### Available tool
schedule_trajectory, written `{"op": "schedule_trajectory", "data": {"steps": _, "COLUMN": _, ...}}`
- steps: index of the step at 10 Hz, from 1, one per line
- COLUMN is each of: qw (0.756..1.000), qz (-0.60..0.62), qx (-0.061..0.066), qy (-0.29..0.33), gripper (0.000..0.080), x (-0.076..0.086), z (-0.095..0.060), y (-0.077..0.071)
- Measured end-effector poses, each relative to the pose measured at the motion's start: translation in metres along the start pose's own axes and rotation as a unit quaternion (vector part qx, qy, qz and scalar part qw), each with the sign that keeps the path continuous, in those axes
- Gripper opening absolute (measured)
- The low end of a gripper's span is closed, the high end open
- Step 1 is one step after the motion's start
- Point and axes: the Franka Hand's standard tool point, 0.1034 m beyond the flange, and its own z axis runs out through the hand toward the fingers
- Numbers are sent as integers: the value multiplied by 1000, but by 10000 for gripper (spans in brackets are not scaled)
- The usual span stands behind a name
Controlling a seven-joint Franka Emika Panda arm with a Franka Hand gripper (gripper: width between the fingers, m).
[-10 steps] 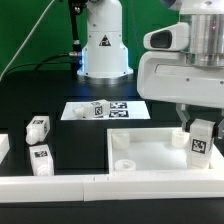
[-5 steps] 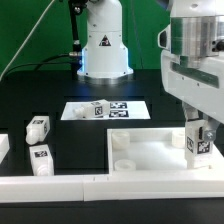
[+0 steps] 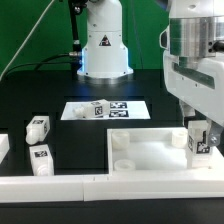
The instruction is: Assemble one leg
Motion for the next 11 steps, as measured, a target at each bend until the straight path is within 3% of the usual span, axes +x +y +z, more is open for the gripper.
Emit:
{"op": "schedule_trajectory", "data": {"steps": 2, "qw": 985, "qz": -171, "qx": -10, "qy": -8, "gripper": 644, "x": -6, "z": 3, "y": 1}}
{"op": "schedule_trajectory", "data": {"steps": 6, "qw": 955, "qz": -297, "qx": -10, "qy": -8, "gripper": 649, "x": -3, "z": 4, "y": 3}}
{"op": "schedule_trajectory", "data": {"steps": 7, "qw": 938, "qz": -347, "qx": -12, "qy": -3, "gripper": 649, "x": -3, "z": 3, "y": 2}}
{"op": "schedule_trajectory", "data": {"steps": 8, "qw": 901, "qz": -434, "qx": -14, "qy": 7, "gripper": 649, "x": -8, "z": 4, "y": -2}}
{"op": "schedule_trajectory", "data": {"steps": 9, "qw": 880, "qz": -474, "qx": -13, "qy": 10, "gripper": 649, "x": -11, "z": 5, "y": -3}}
{"op": "schedule_trajectory", "data": {"steps": 11, "qw": 888, "qz": -460, "qx": -13, "qy": 11, "gripper": 649, "x": -9, "z": 5, "y": -3}}
